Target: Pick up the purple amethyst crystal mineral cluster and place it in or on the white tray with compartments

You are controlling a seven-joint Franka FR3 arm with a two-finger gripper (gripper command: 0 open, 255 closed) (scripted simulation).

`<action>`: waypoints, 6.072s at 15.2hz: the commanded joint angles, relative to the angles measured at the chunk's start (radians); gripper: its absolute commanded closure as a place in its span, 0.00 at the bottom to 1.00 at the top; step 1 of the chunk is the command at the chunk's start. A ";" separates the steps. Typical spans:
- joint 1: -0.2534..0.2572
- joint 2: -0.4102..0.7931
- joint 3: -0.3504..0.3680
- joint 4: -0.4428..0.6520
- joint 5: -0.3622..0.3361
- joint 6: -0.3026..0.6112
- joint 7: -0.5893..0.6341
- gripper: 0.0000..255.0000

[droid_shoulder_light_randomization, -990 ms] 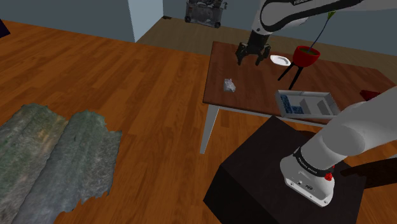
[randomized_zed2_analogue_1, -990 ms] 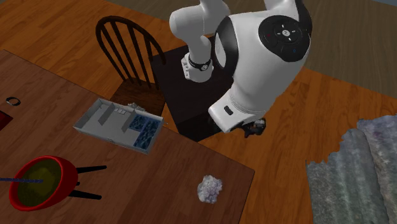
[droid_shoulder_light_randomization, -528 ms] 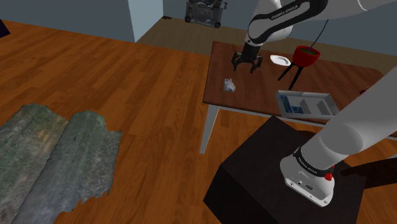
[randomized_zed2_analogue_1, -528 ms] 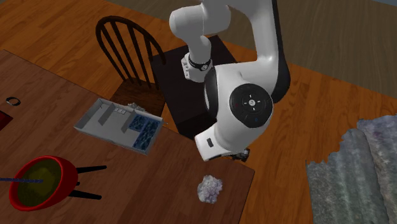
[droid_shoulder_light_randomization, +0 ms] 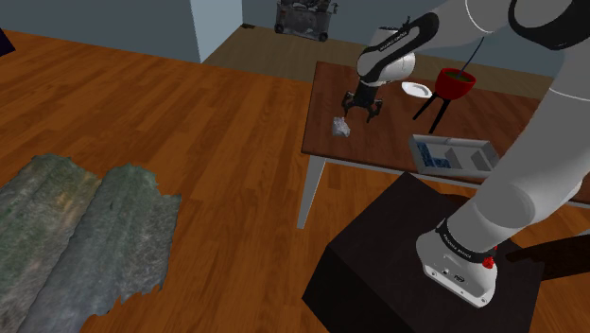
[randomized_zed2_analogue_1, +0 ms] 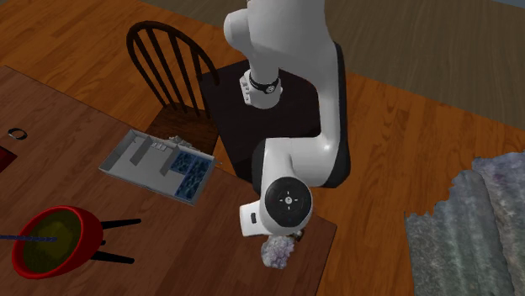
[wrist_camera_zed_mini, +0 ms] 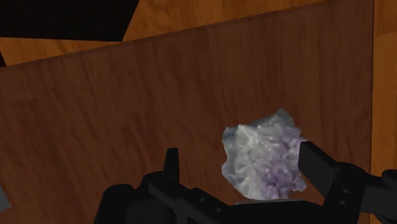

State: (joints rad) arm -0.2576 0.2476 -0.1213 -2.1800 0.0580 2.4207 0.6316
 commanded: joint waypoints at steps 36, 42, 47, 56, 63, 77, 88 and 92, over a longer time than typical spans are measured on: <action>0.054 0.440 -0.016 0.622 -0.067 -0.383 0.095 0.00; 0.054 0.485 -0.016 0.631 -0.069 -0.358 0.095 0.00; 0.052 0.499 -0.015 0.617 -0.068 -0.331 0.094 0.00; 0.053 0.498 -0.015 0.616 -0.069 -0.330 0.094 1.00; 0.053 0.490 -0.016 0.616 -0.069 -0.339 0.094 1.00; 0.059 0.378 -0.023 0.631 -0.078 -0.465 0.088 1.00; 0.046 0.271 -0.039 0.575 -0.091 -0.513 0.059 1.00; 0.012 0.173 -0.065 0.423 -0.110 -0.453 0.005 1.00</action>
State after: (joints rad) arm -0.2360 0.4405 -0.1800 -1.7196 -0.0478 1.9482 0.6508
